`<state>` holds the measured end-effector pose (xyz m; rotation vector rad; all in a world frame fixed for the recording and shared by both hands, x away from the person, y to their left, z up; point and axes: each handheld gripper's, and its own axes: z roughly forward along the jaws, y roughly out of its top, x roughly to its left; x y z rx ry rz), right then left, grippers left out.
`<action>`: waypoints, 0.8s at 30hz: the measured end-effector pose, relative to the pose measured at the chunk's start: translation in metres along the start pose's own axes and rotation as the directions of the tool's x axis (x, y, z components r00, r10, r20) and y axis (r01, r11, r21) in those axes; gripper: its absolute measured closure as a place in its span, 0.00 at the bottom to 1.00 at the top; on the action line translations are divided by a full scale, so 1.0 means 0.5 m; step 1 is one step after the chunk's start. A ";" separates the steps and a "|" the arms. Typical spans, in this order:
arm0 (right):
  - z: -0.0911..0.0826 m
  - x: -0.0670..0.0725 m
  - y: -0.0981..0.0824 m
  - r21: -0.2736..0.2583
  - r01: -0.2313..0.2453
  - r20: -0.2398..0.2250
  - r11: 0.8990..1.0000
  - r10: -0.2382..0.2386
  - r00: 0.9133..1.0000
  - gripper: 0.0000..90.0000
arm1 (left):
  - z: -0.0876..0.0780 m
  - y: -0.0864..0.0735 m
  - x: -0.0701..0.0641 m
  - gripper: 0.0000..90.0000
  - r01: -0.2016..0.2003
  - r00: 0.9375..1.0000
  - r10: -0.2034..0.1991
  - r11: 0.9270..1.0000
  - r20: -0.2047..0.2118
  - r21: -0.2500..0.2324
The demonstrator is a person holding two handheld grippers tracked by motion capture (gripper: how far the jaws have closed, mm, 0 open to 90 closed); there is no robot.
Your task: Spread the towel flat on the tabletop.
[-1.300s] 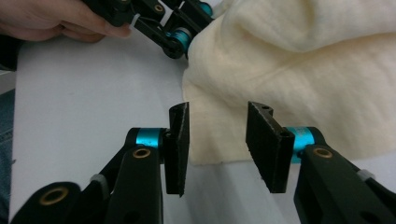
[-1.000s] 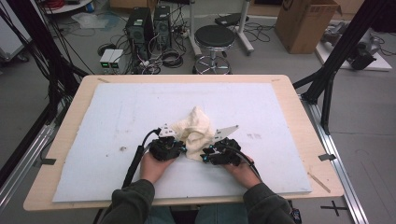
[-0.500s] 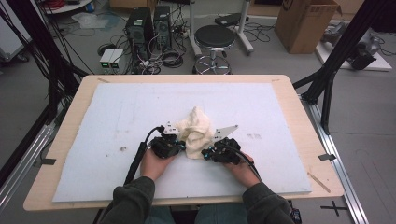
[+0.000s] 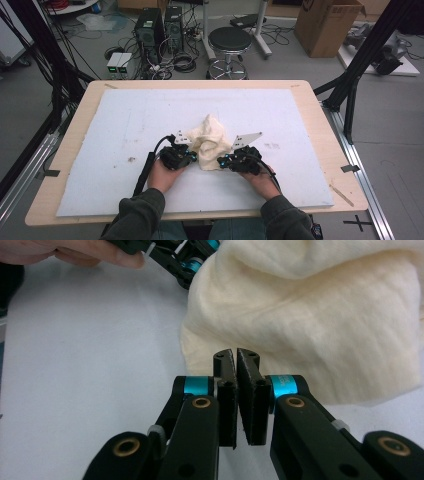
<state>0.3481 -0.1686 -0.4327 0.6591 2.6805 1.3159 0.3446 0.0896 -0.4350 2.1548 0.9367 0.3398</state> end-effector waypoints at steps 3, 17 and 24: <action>-0.007 0.001 0.000 -0.011 0.005 -0.007 1.000 -0.006 1.000 0.97 | -0.020 -0.005 0.005 0.98 -0.002 1.000 0.002 1.000 -0.002 -0.011; -0.038 0.001 -0.002 -0.039 0.031 -0.001 0.999 -0.031 1.000 0.97 | -0.121 -0.045 0.026 0.98 -0.009 1.000 0.009 0.997 -0.007 -0.070; -0.060 0.002 -0.002 -0.052 0.045 0.005 0.998 -0.044 0.999 0.97 | -0.165 -0.066 0.034 0.98 -0.002 1.000 -0.001 0.994 -0.023 -0.110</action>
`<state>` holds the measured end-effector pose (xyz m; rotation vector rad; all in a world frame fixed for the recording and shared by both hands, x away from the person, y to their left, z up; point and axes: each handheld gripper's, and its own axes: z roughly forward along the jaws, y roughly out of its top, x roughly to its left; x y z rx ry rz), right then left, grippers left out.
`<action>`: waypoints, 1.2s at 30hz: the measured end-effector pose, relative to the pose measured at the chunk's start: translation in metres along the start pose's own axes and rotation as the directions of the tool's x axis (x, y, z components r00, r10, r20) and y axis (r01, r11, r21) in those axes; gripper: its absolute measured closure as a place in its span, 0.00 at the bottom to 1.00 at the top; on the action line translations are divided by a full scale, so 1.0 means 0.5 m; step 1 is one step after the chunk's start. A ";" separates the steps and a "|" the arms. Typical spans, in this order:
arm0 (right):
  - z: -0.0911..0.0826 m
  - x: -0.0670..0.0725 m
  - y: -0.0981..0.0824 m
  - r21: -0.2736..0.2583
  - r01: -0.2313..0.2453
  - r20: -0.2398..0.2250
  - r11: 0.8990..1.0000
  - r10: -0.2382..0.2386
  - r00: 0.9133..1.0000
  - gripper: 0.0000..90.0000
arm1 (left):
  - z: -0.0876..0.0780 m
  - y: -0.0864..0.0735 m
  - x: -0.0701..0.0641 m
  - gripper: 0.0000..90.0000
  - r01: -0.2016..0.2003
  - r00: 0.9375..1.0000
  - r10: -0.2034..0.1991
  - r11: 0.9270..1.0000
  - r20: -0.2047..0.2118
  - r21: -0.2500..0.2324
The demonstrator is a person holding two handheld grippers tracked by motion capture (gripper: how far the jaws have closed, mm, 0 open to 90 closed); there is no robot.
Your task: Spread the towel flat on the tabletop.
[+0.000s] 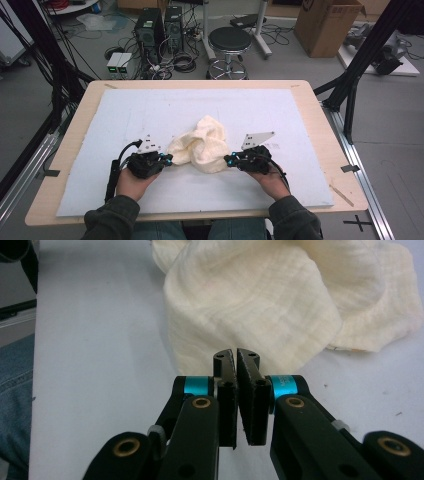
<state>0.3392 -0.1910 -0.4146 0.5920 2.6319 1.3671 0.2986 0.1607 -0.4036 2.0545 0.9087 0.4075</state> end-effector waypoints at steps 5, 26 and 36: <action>-0.012 0.007 -0.005 0.013 0.014 0.001 1.000 -0.014 1.000 0.97 | -0.027 -0.010 -0.003 0.98 -0.011 1.000 0.011 1.000 -0.005 -0.023; -0.016 -0.013 -0.060 0.087 -0.040 0.086 0.995 0.032 0.996 0.97 | -0.041 -0.051 0.026 0.95 0.049 0.998 -0.053 0.994 -0.036 -0.093; 0.009 0.027 -0.047 0.049 0.038 -0.057 0.998 -0.035 0.998 0.77 | -0.025 -0.043 -0.020 0.74 -0.049 0.992 0.059 0.995 0.113 -0.092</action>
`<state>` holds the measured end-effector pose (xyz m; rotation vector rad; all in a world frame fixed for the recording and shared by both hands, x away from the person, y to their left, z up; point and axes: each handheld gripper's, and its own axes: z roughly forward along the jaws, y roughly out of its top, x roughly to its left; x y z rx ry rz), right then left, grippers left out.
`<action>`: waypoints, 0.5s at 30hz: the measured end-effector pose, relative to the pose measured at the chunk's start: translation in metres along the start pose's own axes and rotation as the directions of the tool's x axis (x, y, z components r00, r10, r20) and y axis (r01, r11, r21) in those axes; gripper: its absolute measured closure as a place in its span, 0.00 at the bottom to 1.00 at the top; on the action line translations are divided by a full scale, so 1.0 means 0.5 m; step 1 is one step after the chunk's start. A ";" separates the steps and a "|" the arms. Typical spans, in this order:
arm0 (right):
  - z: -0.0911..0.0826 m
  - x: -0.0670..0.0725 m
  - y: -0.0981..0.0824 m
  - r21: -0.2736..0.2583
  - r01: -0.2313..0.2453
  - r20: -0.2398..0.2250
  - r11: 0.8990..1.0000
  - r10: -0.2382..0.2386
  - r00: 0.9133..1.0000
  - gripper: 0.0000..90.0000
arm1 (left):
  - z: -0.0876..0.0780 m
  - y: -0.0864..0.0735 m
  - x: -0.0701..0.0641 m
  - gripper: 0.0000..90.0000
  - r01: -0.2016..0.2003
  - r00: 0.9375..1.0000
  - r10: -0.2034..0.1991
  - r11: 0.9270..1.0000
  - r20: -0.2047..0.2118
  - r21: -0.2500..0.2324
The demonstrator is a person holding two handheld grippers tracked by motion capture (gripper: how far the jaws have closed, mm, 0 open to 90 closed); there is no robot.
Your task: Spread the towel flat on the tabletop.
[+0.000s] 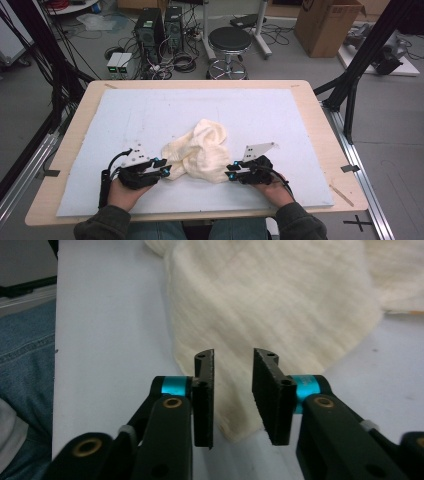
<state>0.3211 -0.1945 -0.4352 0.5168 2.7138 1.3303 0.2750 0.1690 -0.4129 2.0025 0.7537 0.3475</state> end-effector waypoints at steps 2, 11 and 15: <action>0.009 -0.001 0.001 0.011 -0.004 -0.018 1.000 0.004 1.000 0.74 | 0.015 -0.001 -0.007 0.72 -0.014 0.999 0.013 1.000 0.033 0.027; 0.031 -0.005 -0.002 0.047 0.000 -0.039 0.999 0.002 0.999 0.73 | 0.061 -0.009 -0.008 0.68 -0.054 0.998 0.050 0.986 0.028 0.156; 0.031 -0.003 0.000 0.057 0.023 -0.027 0.998 -0.021 0.999 0.85 | 0.071 -0.015 -0.002 0.85 -0.062 0.998 0.060 0.980 0.016 0.188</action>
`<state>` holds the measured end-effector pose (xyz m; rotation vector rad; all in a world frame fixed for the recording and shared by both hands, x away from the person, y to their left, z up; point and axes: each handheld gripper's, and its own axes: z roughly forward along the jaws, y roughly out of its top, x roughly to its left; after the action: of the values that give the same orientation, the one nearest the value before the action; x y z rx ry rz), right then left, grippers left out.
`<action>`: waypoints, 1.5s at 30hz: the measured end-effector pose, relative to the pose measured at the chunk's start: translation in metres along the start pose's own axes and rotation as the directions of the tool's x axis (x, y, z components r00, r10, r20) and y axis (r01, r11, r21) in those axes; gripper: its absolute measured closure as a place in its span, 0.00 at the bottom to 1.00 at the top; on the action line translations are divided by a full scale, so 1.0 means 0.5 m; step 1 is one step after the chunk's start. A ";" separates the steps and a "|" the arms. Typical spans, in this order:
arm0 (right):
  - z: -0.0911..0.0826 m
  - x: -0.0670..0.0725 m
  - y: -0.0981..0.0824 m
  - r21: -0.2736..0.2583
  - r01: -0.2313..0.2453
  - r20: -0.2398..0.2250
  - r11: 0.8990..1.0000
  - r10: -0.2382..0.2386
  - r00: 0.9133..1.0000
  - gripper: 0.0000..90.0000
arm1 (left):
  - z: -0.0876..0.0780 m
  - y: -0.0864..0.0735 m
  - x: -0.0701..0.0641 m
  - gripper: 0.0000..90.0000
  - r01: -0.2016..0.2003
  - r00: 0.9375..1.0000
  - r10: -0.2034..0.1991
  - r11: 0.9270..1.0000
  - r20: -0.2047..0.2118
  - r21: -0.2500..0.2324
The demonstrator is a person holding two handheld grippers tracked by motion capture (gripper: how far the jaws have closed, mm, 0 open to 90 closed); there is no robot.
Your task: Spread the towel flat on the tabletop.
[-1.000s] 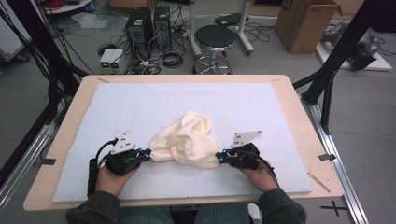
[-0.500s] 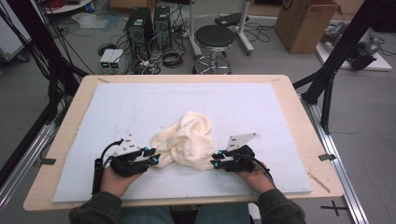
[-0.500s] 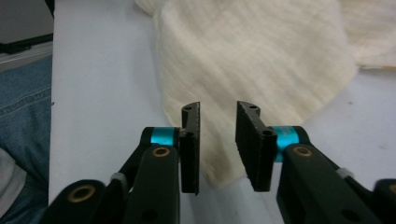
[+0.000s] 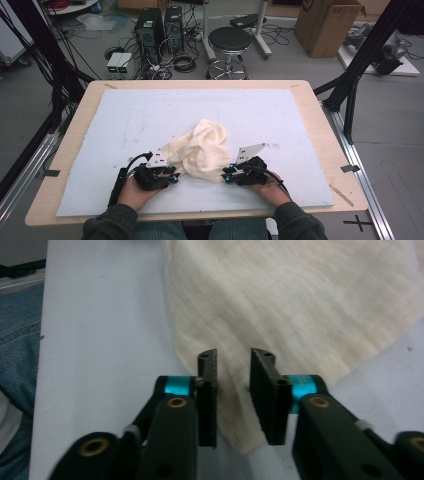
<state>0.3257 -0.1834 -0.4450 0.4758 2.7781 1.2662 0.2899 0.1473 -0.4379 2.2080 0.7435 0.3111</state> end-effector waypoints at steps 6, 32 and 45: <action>-0.008 0.005 0.006 0.011 0.011 -0.001 1.000 -0.011 1.000 0.98 | -0.036 0.002 0.013 0.96 0.004 0.999 -0.002 0.997 0.033 -0.072; -0.059 0.006 -0.008 0.016 -0.009 -0.008 1.000 0.009 1.000 0.98 | -0.102 -0.010 0.062 0.80 0.069 0.998 -0.067 0.989 0.023 -0.130; -0.103 0.007 -0.025 -0.059 -0.032 -0.010 0.998 0.031 0.999 0.84 | -0.097 -0.003 0.044 0.69 0.000 0.980 0.034 0.986 0.195 -0.169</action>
<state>0.3102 -0.2277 -0.4200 0.5129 2.7427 1.3562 0.2857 0.1901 -0.4067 2.0503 0.5685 0.1538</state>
